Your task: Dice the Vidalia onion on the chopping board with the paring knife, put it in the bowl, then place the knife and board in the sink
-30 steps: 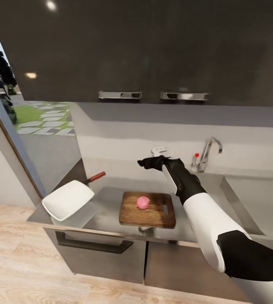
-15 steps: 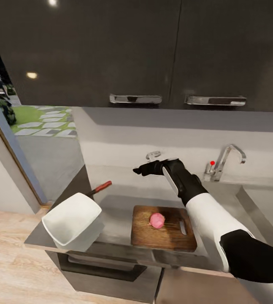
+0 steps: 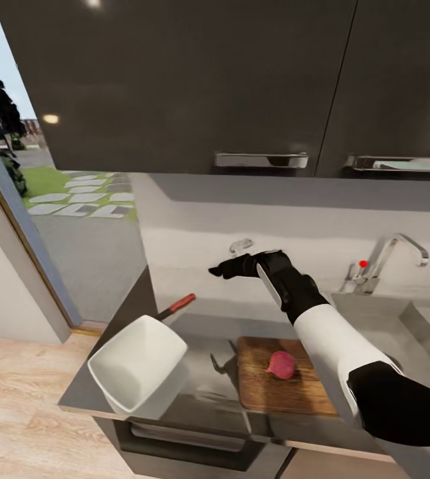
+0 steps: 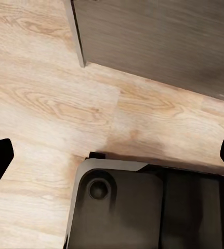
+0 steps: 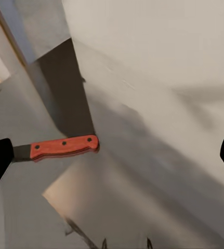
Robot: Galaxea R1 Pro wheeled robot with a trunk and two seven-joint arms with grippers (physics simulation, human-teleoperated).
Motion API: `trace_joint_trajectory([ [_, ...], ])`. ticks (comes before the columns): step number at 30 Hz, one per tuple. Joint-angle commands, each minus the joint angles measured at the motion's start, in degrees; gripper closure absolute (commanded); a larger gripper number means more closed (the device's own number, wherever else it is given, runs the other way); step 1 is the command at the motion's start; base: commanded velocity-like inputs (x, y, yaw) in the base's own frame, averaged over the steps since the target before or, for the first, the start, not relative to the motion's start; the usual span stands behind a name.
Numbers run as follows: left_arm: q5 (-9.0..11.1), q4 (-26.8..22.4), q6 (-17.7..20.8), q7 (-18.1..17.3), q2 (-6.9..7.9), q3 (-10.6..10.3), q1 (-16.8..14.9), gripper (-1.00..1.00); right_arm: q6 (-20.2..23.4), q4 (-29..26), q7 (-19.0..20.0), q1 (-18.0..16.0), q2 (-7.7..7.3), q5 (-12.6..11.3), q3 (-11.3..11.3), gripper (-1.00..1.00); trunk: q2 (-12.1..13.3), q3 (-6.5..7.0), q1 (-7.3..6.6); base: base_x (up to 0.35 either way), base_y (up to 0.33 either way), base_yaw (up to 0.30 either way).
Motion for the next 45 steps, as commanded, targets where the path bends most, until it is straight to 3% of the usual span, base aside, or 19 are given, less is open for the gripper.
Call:
trace_joint_trajectory([
  [1,0.6,-0.1,0.2,0.1,0.02,0.0,0.0,-1.0,0.3,0.0,0.5,-0.1,-0.02,0.0,0.1,-1.0,-0.1,-0.11,0.04,0.01,0.063,0.0],
  [5,0.6,0.1,0.2,0.1,0.02,0.0,0.0,-1.0,0.3,0.8,2.4,-0.1,-0.66,0.1,2.1,-1.0,-0.1,-0.11,0.04,0.003,0.019,0.0],
  [8,0.6,0.2,0.2,0.1,0.02,0.0,0.0,-1.0,0.2,1.1,3.8,-0.1,-1.67,0.0,5.1,-1.0,-0.1,-0.11,0.04,0.001,0.005,0.0],
  [12,0.6,0.2,0.2,0.1,0.02,0.0,0.0,-1.0,0.2,1.2,5.2,-0.1,-2.86,0.0,6.5,-1.0,-0.1,-0.11,0.04,0.0,0.001,0.0],
  [28,0.6,0.2,0.2,0.1,0.02,0.0,0.0,-1.0,0.2,2.1,6.5,-0.1,-3.32,-0.1,6.8,-1.0,-0.1,-0.11,0.04,0.101,0.14,0.0],
  [40,0.6,0.2,0.2,0.1,0.02,0.0,0.0,-1.0,0.3,3.3,7.8,-0.1,-3.38,0.0,9.0,-1.0,-0.1,-0.11,0.04,0.108,0.213,0.0],
  [45,0.6,0.3,0.2,0.1,0.02,0.0,0.0,-1.0,0.3,5.4,8.2,-0.1,-3.39,0.0,14.1,-1.0,-0.1,-0.11,0.04,0.007,0.02,0.0],
])
